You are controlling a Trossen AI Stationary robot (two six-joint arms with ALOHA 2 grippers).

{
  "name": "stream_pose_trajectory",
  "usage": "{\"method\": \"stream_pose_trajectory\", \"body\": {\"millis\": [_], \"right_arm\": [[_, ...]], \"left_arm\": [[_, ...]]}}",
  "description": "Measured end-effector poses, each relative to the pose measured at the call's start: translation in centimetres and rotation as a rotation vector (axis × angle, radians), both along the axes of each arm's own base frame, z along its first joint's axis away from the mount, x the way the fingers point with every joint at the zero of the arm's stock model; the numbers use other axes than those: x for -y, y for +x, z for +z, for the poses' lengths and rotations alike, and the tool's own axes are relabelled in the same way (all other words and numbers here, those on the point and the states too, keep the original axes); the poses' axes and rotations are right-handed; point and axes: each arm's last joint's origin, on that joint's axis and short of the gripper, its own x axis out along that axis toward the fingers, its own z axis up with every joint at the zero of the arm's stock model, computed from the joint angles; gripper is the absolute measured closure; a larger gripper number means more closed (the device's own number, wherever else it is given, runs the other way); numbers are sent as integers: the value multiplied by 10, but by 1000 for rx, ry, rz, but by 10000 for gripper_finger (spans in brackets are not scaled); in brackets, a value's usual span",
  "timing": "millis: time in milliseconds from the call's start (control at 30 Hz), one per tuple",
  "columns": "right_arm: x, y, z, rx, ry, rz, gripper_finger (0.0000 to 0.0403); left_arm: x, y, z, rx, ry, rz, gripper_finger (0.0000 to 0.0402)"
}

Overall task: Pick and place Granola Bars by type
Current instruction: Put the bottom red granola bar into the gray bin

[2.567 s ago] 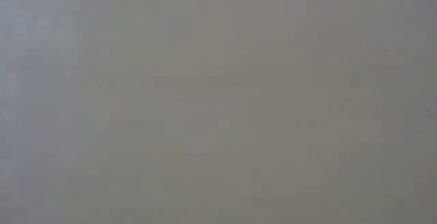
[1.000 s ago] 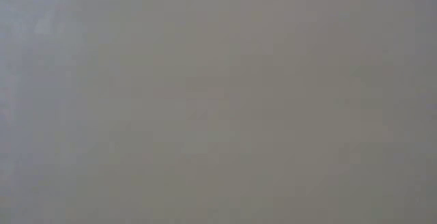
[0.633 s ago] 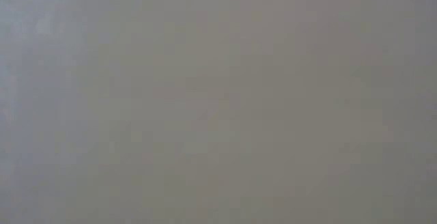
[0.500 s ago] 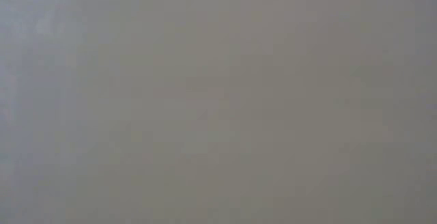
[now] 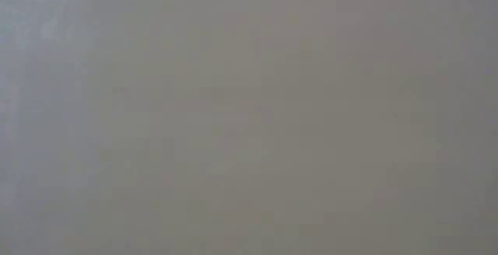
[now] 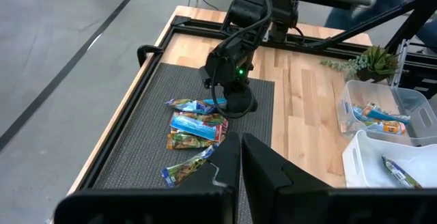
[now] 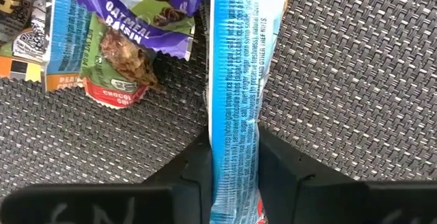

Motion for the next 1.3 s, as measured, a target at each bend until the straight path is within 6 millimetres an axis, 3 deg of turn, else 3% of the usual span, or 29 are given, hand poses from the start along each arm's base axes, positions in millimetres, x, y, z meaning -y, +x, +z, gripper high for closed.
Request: {"method": "stream_pose_trajectory", "body": {"millis": [367,600,900,1300], "right_arm": [[-1,-1,2,-4,3,6,331],[0,-1,21,-18,-2,40,331],[3,9,64,42,-39,91,331],[-2,31,138,191,-127,209,330]], "left_arm": [[0,0,0,0,0,0,402],[0,0,0,0,0,0,402],[0,0,0,0,0,0,402],[0,0,0,0,3,-1,402]]}}
